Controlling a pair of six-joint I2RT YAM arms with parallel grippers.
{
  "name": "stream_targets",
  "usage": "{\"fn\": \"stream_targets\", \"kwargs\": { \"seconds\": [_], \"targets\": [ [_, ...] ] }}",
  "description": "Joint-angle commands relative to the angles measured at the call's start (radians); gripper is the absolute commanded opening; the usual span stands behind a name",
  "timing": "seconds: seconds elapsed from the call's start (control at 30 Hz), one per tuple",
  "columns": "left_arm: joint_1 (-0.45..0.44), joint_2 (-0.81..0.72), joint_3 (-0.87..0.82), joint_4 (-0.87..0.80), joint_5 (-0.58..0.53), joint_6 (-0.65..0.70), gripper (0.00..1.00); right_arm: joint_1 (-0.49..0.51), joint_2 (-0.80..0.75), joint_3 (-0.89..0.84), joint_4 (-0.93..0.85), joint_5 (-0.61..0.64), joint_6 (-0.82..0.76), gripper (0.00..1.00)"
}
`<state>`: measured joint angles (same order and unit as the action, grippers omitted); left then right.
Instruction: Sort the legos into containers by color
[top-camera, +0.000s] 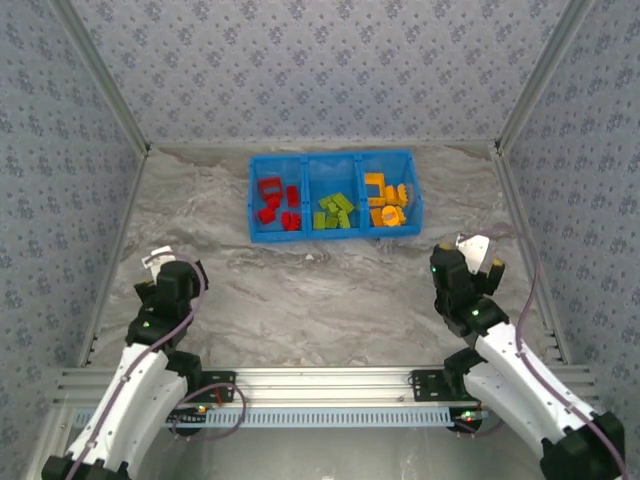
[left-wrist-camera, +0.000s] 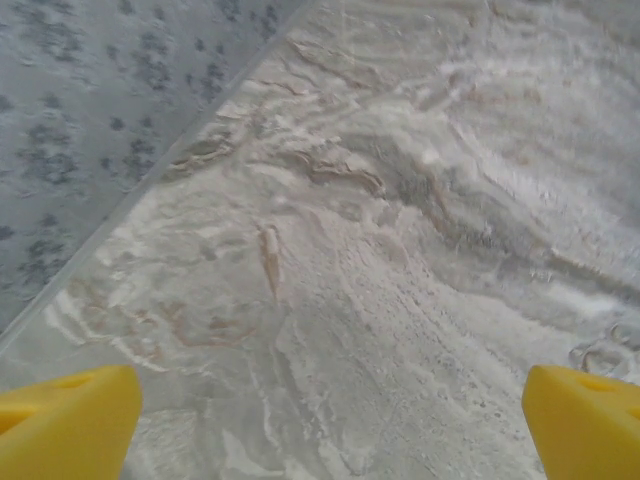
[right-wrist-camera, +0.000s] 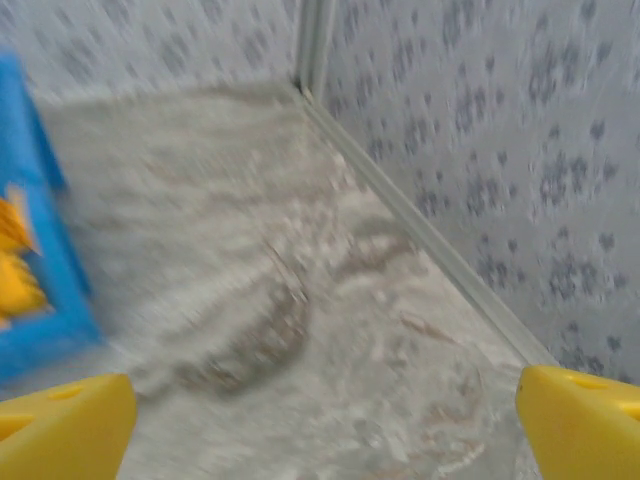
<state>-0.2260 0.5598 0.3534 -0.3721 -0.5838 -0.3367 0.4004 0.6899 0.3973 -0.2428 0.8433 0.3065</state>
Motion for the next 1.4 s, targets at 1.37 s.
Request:
{"fn": "stream_targets", "kwargs": {
  "seconds": [1.37],
  "targets": [
    [0.237, 0.967, 0.034, 1.221, 0.392, 0.257, 0.98, -0.408, 0.832, -0.029, 1.086, -0.659, -0.298, 1.0]
  ]
}}
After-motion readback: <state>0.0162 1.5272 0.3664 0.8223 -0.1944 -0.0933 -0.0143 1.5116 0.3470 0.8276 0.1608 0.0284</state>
